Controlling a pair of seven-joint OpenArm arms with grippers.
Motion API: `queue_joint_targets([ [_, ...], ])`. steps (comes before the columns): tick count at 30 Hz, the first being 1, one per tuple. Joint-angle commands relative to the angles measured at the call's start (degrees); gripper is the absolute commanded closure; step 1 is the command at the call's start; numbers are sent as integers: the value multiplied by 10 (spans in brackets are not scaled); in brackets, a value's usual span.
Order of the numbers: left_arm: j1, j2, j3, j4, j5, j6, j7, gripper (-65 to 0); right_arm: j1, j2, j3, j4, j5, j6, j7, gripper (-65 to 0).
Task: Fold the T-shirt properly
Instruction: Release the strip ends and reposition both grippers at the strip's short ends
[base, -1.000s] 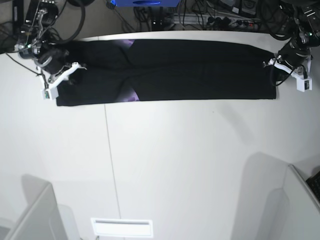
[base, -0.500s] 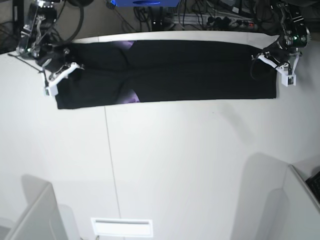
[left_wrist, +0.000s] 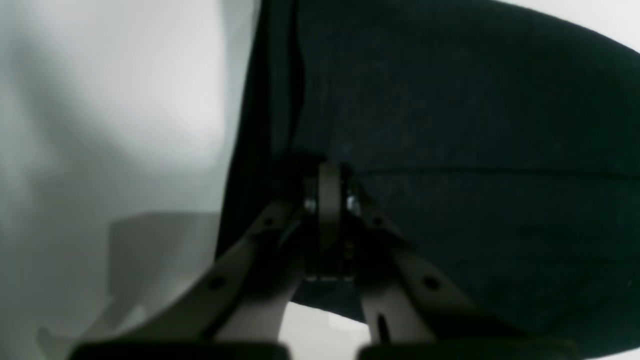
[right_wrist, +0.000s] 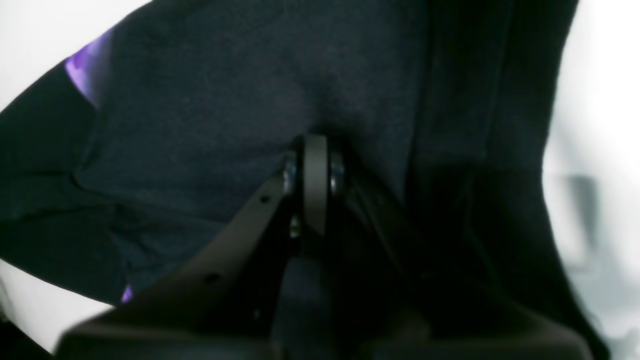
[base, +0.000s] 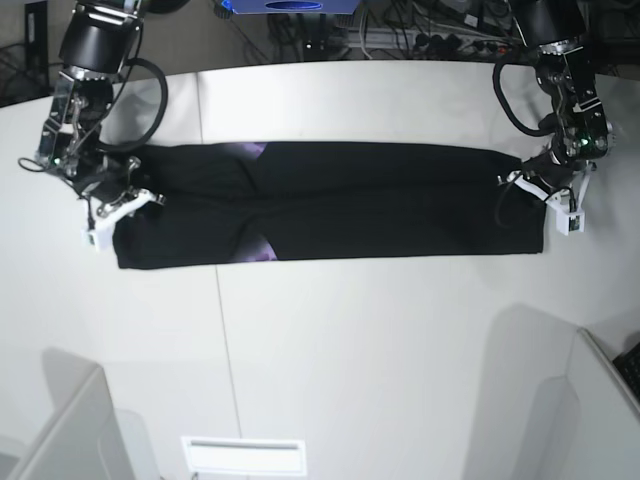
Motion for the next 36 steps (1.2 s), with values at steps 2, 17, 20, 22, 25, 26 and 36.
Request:
queue_joint_targets([
  [2, -5, -9, -5, 55, -4, 1, -10, 0, 3, 7, 2, 57, 7, 1, -9, 0],
  [17, 70, -37, -225, 176, -230, -50, 97, 0, -65, -38, 3, 305, 9, 4, -70, 0],
  [20, 99, -42, -246, 180, -232, -66, 96, 0, -78, -51, 3, 309, 9, 5, -68, 0],
  [22, 107, -41, -256, 178, -232, -83, 96, 0, -83, -53, 3, 308, 9, 5, -67, 0],
  [25, 128, -39, -272, 181, -233, -113, 96, 0, -85, -56, 2, 308, 9, 5, -68, 0],
  [26, 134, -39, -275, 181, -232, -122, 96, 0, -85, -61, 2, 309, 9, 5, -70, 0],
  [36, 139, -40, -274, 166, -232, -145, 95, 0, -136, -65, 6, 334, 7, 91, -67, 0],
])
